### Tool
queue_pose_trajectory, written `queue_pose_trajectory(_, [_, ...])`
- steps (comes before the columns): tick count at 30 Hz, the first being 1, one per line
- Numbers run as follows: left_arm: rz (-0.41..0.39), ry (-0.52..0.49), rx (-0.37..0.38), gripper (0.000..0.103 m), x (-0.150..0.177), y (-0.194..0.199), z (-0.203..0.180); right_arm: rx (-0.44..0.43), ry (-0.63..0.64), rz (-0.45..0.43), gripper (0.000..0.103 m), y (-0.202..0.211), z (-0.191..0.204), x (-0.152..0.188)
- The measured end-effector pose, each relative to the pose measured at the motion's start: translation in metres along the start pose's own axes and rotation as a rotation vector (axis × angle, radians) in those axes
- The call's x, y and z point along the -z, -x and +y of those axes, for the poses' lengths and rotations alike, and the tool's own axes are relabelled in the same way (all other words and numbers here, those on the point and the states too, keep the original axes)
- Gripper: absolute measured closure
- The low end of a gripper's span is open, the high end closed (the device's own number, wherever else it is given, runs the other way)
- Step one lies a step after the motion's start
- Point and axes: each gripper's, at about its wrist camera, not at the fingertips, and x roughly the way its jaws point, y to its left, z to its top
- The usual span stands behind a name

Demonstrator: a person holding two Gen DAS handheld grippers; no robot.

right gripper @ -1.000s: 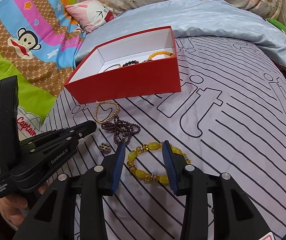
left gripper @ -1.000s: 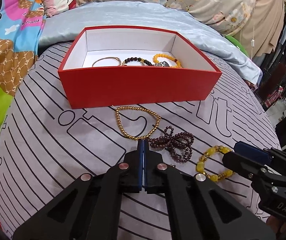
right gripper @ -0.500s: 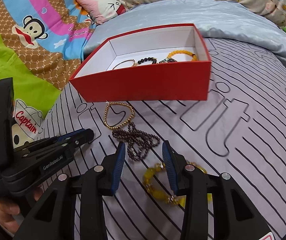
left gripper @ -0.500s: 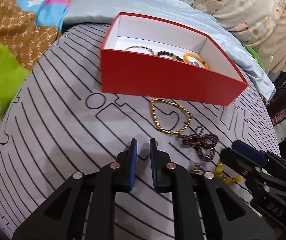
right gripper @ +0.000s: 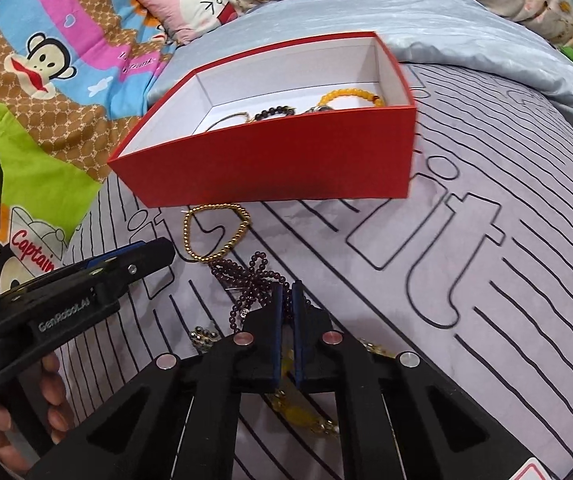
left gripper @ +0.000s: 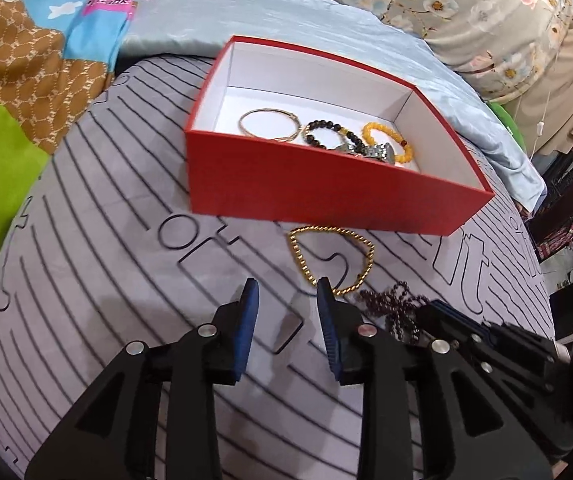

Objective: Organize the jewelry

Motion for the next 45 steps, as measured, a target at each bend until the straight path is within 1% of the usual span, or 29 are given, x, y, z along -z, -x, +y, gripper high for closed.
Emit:
queue_pose_trajectory(5, [0.012, 0.003, 0.011, 0.074, -0.005, -0.014, -0.009, 0.001, -0.033, -0.009, 0.100, 0.008, -0.011, 0.003])
queue_pose_trajectory(9, [-0.004, 0.000, 0.000, 0.075, -0.009, -0.020, -0.014, -0.003, -0.041, -0.009, 0.100, 0.011, -0.014, 0.003])
queue_pose_trajectory(10, [-0.011, -0.003, -0.007, 0.078, -0.010, -0.022, -0.015, -0.004, -0.043, -0.010, 0.100, 0.011, -0.014, 0.003])
queue_pose_trajectory(11, [-0.013, -0.008, -0.011, 0.085, -0.010, -0.023, -0.016, -0.005, -0.045, -0.010, 0.100, 0.011, -0.014, 0.002])
queue_pose_trajectory(12, [-0.015, -0.015, -0.022, 0.088, -0.010, -0.024, -0.017, -0.007, -0.046, -0.011, 0.100, 0.011, -0.014, 0.002])
queue_pose_trajectory(14, [-0.018, -0.021, -0.028, 0.099, -0.010, -0.024, -0.016, -0.010, -0.048, -0.013, 0.100, 0.011, -0.014, 0.002])
queue_pose_trajectory(15, [-0.018, -0.022, -0.028, 0.100, -0.010, -0.025, -0.016, -0.011, -0.048, -0.014, 0.100, 0.012, -0.014, 0.002])
queue_pose_trajectory(22, [-0.028, -0.007, -0.006, 0.100, -0.006, -0.010, -0.009, -0.017, -0.043, -0.034, 0.100, 0.024, -0.012, 0.002])
queue_pose_trajectory(30, [-0.045, -0.005, 0.013, 0.100, 0.002, 0.026, -0.002, -0.035, -0.029, -0.083, 0.100, 0.054, -0.005, 0.002])
queue_pose_trajectory(32, [-0.050, -0.008, 0.009, 0.100, 0.005, 0.036, -0.001, -0.041, -0.024, -0.093, 0.100, 0.061, -0.003, 0.001])
queue_pose_trajectory(37, [-0.063, -0.012, 0.026, 0.100, 0.009, 0.058, -0.003, -0.055, -0.007, -0.123, 0.100, 0.079, 0.008, 0.000])
queue_pose_trajectory(45, [-0.103, -0.022, 0.053, 0.100, 0.000, 0.085, -0.012, -0.066, 0.024, -0.174, 0.100, 0.101, 0.017, -0.011])
